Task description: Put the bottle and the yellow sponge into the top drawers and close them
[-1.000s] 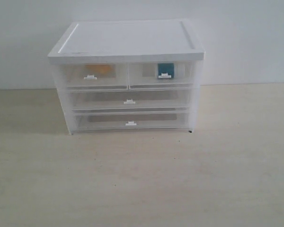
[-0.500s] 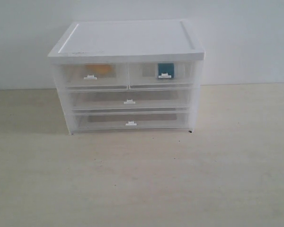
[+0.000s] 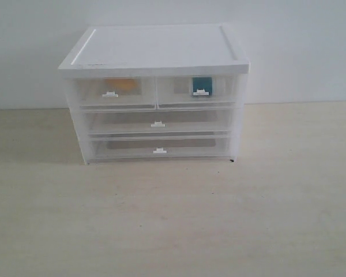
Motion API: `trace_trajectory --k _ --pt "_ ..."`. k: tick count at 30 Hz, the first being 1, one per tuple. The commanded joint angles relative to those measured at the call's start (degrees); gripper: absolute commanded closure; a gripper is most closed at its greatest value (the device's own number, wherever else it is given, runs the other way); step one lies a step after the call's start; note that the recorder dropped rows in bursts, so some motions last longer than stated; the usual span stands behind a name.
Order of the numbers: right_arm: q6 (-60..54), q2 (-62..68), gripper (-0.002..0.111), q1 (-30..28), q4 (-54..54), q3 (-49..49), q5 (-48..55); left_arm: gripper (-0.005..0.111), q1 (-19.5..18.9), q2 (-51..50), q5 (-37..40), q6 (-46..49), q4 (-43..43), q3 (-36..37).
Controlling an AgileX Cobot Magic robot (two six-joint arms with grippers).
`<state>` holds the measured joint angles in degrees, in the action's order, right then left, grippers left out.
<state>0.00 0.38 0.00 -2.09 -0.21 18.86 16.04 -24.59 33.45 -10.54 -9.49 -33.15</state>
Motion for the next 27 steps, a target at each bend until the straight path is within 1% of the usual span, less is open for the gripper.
trace_trajectory --k 1,3,5,8,11,13,16,23,27 --pt "0.0 -0.4 0.108 -0.1 0.1 0.2 -0.4 0.102 -0.1 1.4 -10.0 3.6 1.1 5.1" --pt "0.0 -0.4 0.108 -0.1 0.1 0.2 -0.4 0.102 -0.1 3.2 -12.7 4.1 1.1 7.8" --pt "0.0 -0.4 0.108 -0.1 0.1 0.2 -0.4 0.102 -0.1 5.3 -13.7 4.1 1.1 9.7" --pt "0.0 -0.4 0.108 -0.1 0.1 0.2 -0.4 0.102 -0.1 8.9 -13.9 4.3 1.1 12.3" --pt "0.0 -0.4 0.108 -0.1 0.1 0.2 -0.4 0.102 -0.9 12.4 -13.9 7.8 4.0 14.8" --pt "0.0 -0.4 0.108 -0.1 0.1 0.2 -0.4 0.102 -2.2 14.6 -13.9 10.5 6.7 16.3" --pt "0.0 -0.4 0.108 -0.1 0.1 0.2 -0.4 0.102 -4.1 17.5 -13.9 10.5 8.5 18.1" --pt "0.0 -0.4 0.108 -0.1 0.1 0.2 -0.4 0.102 -7.2 22.4 -13.9 9.9 8.8 23.2" --pt "0.0 -0.4 0.108 -0.1 0.1 0.2 -0.4 0.102 -9.8 24.6 -14.1 9.9 9.5 26.2"
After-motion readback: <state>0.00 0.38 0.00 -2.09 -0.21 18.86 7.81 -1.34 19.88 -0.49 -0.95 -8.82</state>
